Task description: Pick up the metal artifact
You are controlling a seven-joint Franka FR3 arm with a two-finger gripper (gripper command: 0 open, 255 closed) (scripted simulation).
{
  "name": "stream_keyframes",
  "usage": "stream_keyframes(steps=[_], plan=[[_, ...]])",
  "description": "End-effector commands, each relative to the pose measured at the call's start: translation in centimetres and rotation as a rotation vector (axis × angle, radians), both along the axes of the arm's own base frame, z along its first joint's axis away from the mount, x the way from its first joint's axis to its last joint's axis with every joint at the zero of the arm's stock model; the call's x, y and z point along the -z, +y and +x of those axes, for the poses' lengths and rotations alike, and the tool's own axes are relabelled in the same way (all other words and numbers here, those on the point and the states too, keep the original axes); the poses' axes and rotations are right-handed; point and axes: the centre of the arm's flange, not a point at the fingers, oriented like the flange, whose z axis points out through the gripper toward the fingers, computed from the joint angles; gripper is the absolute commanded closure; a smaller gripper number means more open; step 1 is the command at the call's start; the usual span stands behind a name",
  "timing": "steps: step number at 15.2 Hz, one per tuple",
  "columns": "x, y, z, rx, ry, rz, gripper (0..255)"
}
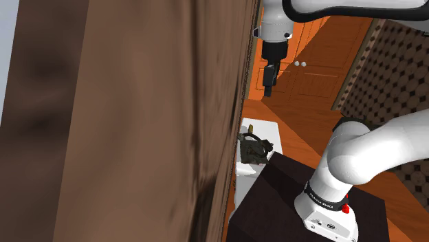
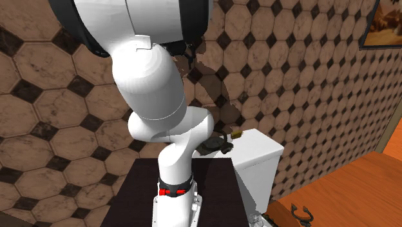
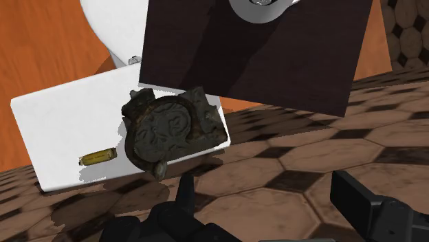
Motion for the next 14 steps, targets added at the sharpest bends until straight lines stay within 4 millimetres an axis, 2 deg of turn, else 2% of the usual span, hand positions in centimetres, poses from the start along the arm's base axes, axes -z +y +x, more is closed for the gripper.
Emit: stream_keyframes(steps=[1, 14], plan=[[0.0, 0.0, 0.0, 0.000, 0.000, 0.000, 0], [13.4, -11.1, 2.0, 0.016, -0.076, 0.065, 0]])
